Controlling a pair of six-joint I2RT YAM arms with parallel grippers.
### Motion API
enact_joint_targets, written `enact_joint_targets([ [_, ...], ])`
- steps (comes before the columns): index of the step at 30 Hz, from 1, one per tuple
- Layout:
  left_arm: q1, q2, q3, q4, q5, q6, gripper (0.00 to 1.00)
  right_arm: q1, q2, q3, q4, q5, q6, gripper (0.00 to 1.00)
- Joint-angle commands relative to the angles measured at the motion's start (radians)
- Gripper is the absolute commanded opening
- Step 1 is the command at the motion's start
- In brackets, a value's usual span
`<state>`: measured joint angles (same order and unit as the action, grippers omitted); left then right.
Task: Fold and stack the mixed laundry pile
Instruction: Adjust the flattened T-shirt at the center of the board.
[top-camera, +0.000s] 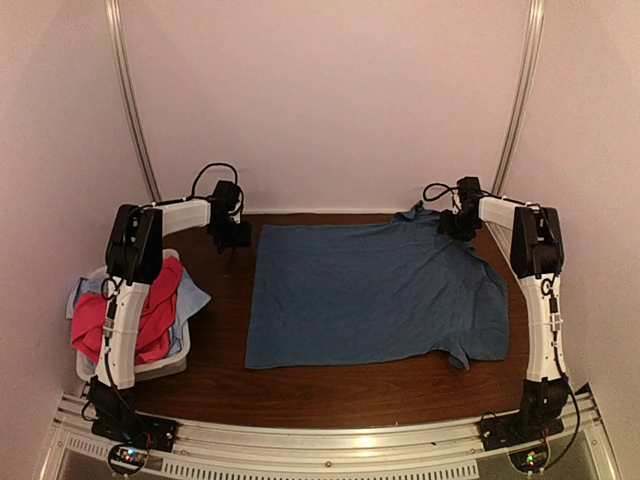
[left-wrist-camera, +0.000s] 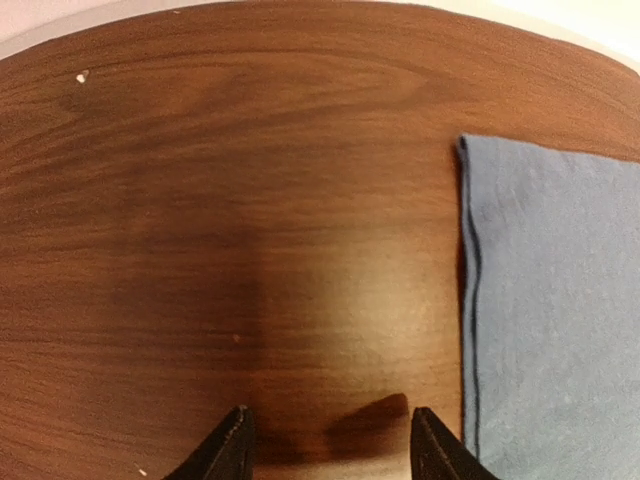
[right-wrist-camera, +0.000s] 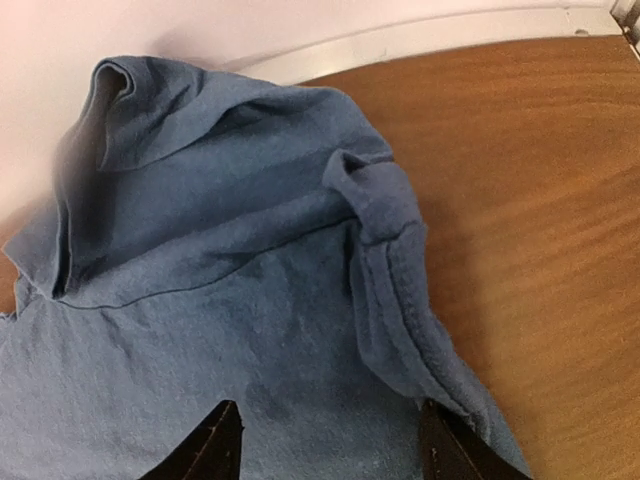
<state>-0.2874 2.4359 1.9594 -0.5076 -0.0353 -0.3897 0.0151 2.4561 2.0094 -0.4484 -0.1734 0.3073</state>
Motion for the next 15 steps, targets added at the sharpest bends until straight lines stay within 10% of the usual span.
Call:
enact_joint_targets([
  [1,0.012,0.048,0.021,-0.054,-0.03,-0.012,0.53,-0.003,0.071,0.16,-0.166,0.018,-0.043,0.63],
  [5,-0.028,-0.074,-0.105,0.141,0.035,0.072,0.54,-0.002,-0.063,0.008,-0.073,0.022,-0.065,0.63],
  [15,-0.15,0.073,0.185,0.02,0.062,0.216,0.52,-0.053,-0.141,-0.094,-0.068,0.196,-0.144,0.59],
])
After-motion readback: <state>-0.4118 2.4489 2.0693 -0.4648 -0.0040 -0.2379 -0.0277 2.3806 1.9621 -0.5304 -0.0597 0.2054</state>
